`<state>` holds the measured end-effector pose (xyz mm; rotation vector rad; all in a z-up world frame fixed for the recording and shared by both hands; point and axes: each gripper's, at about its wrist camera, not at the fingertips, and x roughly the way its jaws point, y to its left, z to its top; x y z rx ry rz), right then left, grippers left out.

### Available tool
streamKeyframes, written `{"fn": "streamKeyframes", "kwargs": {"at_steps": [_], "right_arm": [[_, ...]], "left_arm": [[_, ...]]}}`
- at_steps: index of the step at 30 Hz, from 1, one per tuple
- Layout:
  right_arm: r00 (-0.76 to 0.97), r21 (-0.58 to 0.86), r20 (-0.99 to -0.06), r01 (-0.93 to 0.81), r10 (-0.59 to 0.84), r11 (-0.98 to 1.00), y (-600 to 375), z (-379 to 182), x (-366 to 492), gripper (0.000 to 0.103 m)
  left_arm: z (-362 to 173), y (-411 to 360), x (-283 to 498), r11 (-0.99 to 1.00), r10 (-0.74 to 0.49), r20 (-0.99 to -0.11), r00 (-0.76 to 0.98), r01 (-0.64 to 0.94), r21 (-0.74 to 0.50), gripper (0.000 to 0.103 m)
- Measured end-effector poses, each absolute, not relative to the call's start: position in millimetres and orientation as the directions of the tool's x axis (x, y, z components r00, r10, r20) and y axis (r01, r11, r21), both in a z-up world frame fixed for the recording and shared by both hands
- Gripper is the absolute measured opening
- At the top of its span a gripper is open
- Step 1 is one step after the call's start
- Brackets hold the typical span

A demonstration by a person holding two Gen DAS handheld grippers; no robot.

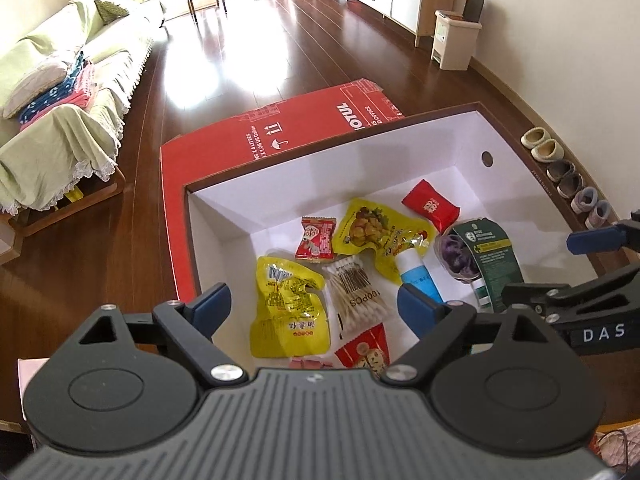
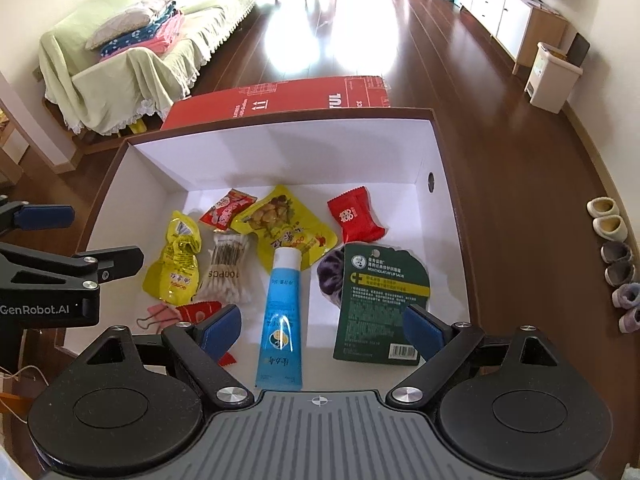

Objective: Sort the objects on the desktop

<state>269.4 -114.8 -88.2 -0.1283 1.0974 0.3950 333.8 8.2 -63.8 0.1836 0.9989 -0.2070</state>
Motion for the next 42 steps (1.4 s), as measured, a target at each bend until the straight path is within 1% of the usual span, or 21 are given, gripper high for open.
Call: {"fn": "streamKeyframes", "kwargs": {"at_steps": [9,15,21,28,42], "right_arm": [[0.403,0.112,-0.878,-0.354,0.259,0.929,-122.3,-82.8,256.2,0.090],[0.404,0.114,-0.876,-0.355,0.262,0.928,-123.4,-82.4,247.8,0.091],[0.412,0.123,-0.870,-0.352,0.272,0.928,-124.9,-83.0,242.2,0.091],[0.418,0.139,-0.866,-0.330,0.277,0.934,-129.6,-83.6,240.7,0.091],[0.406,0.138,-0.875,-0.315,0.265,0.939,-132.7,-91.3,233.6,0.091]], "left_arm": [[-51.9,6.4,314.2,0.965,-0.115,-0.831,0.545,0.260,0.038,0.088],[-47.1,5.1,302.6,0.963,-0.112,-0.820,0.562,0.264,0.049,0.088],[-42.3,7.3,296.4,0.965,-0.133,-0.815,0.565,0.261,0.023,0.088],[-39.3,3.8,285.4,0.965,-0.114,-0.807,0.579,0.258,0.049,0.088],[-51.6,6.2,271.0,0.970,-0.096,-0.821,0.562,0.238,0.050,0.088]]}}
